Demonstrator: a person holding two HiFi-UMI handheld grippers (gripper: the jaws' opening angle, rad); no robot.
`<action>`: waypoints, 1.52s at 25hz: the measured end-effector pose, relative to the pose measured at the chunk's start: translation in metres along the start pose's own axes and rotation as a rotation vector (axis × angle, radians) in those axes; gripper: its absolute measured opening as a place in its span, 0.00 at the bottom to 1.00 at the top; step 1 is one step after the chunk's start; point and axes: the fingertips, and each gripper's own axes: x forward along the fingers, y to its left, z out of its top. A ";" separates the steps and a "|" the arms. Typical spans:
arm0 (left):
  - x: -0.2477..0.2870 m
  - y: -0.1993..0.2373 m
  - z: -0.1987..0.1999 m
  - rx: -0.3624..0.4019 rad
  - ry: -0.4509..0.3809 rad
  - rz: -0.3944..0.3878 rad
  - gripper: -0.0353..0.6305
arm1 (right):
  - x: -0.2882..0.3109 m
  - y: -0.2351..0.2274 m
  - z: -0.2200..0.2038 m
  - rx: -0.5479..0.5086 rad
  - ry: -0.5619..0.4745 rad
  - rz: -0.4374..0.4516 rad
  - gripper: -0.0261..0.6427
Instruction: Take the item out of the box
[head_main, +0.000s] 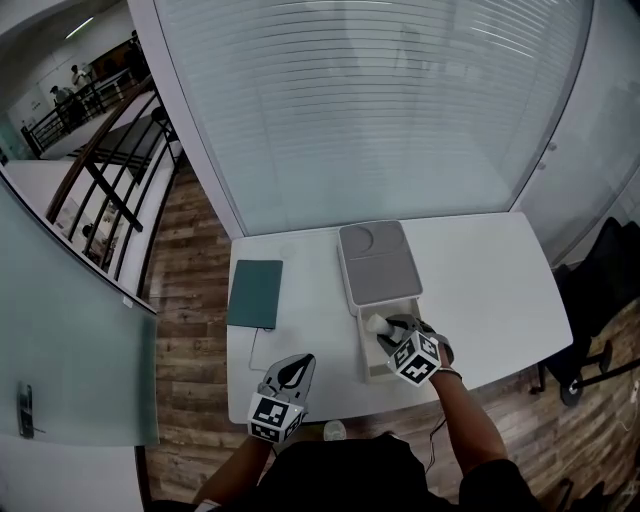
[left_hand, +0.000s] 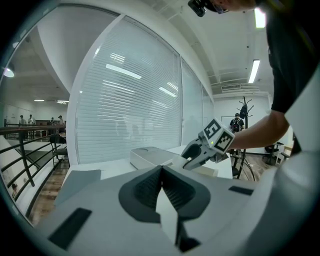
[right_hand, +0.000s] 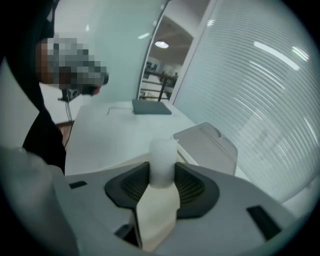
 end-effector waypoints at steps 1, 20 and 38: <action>0.000 0.000 0.001 0.005 -0.001 0.002 0.07 | -0.010 -0.005 0.007 0.071 -0.062 -0.015 0.28; 0.016 -0.036 0.033 -0.087 -0.083 0.087 0.07 | -0.176 -0.049 0.056 0.523 -0.713 -0.284 0.28; 0.029 -0.081 0.051 -0.052 -0.113 0.105 0.07 | -0.228 -0.048 0.035 0.489 -0.803 -0.342 0.28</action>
